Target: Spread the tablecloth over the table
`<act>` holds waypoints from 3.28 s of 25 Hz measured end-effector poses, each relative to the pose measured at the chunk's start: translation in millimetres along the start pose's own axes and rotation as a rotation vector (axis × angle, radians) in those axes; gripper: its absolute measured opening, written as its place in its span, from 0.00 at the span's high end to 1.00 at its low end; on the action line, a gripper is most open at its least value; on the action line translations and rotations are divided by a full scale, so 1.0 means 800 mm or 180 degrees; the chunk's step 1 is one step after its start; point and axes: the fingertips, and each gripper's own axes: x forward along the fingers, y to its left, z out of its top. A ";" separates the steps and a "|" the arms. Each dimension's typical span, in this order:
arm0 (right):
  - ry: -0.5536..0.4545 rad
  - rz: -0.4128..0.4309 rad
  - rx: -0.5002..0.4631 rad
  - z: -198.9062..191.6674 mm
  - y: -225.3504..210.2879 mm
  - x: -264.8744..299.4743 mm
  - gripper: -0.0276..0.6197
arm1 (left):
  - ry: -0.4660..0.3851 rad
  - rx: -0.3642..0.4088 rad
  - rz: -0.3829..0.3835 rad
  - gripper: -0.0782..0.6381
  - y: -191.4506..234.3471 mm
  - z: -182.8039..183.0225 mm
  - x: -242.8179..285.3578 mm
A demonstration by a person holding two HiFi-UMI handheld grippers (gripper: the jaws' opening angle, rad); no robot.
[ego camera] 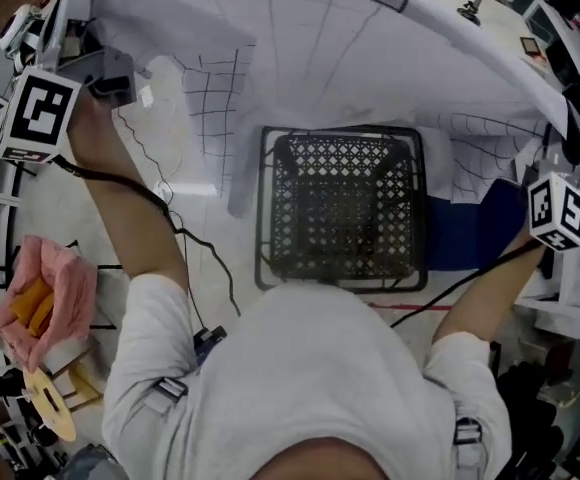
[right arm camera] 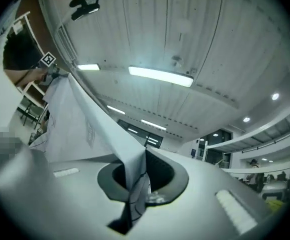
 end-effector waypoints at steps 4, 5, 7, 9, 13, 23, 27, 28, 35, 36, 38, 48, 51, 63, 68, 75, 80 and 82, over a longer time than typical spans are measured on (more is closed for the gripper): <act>0.0270 0.0215 0.0049 -0.034 0.039 -0.010 0.95 | 0.0132 0.0062 0.0100 0.86 0.013 -0.008 -0.042; 0.0304 0.0227 0.0095 -0.039 0.045 -0.015 0.95 | 0.0157 0.0059 0.0118 0.86 0.016 -0.012 -0.050; 0.0352 0.0245 0.0152 -0.043 0.055 -0.025 0.95 | 0.0193 0.0050 0.0148 0.86 0.020 -0.018 -0.072; 0.0397 0.0281 0.0165 -0.043 0.063 -0.036 0.95 | 0.0241 0.0056 0.0196 0.86 0.025 -0.024 -0.101; 0.0574 0.0469 0.0186 -0.056 0.084 -0.072 0.95 | 0.0431 -0.0010 0.0314 0.86 0.035 -0.056 -0.171; 0.1199 0.1034 0.0006 -0.111 0.115 -0.217 0.95 | 0.0821 -0.0420 0.0609 0.86 0.010 -0.145 -0.340; 0.1259 0.1050 -0.0068 -0.117 0.098 -0.253 0.95 | 0.0850 -0.0385 0.0664 0.86 -0.023 -0.140 -0.387; 0.1251 0.1037 -0.0052 -0.119 0.093 -0.263 0.95 | 0.0853 -0.0378 0.0675 0.86 -0.033 -0.138 -0.396; 0.1506 0.0850 -0.0537 -0.155 0.016 -0.350 0.95 | 0.0913 -0.0305 0.0602 0.86 -0.147 -0.137 -0.450; 0.1549 0.0819 -0.0700 -0.158 0.004 -0.360 0.95 | 0.0937 -0.0279 0.0603 0.86 -0.163 -0.141 -0.455; 0.1595 0.0810 -0.0980 -0.158 -0.014 -0.378 0.95 | 0.0985 -0.0288 0.0633 0.86 -0.186 -0.149 -0.470; 0.1581 0.1133 -0.1409 -0.154 -0.053 -0.417 0.95 | 0.0996 -0.0442 0.0707 0.86 -0.238 -0.164 -0.517; 0.1513 0.1227 -0.1413 -0.149 -0.040 -0.419 0.95 | 0.1024 -0.0451 0.0799 0.86 -0.228 -0.162 -0.528; 0.1608 0.1223 -0.1590 -0.152 -0.073 -0.446 0.95 | 0.1048 -0.0426 0.0670 0.86 -0.269 -0.153 -0.536; 0.1611 0.1233 -0.1625 -0.152 -0.084 -0.455 0.95 | 0.1070 -0.0431 0.0600 0.86 -0.279 -0.157 -0.537; 0.1646 0.1272 -0.1550 -0.153 -0.092 -0.461 0.95 | 0.1062 -0.0456 0.0538 0.86 -0.286 -0.164 -0.530; 0.1529 0.1422 -0.1126 -0.154 -0.035 -0.460 0.95 | 0.1061 -0.0464 0.0877 0.86 -0.242 -0.160 -0.549; 0.1450 0.1601 -0.0975 -0.158 0.006 -0.463 0.95 | 0.1039 -0.0454 0.1131 0.86 -0.214 -0.150 -0.568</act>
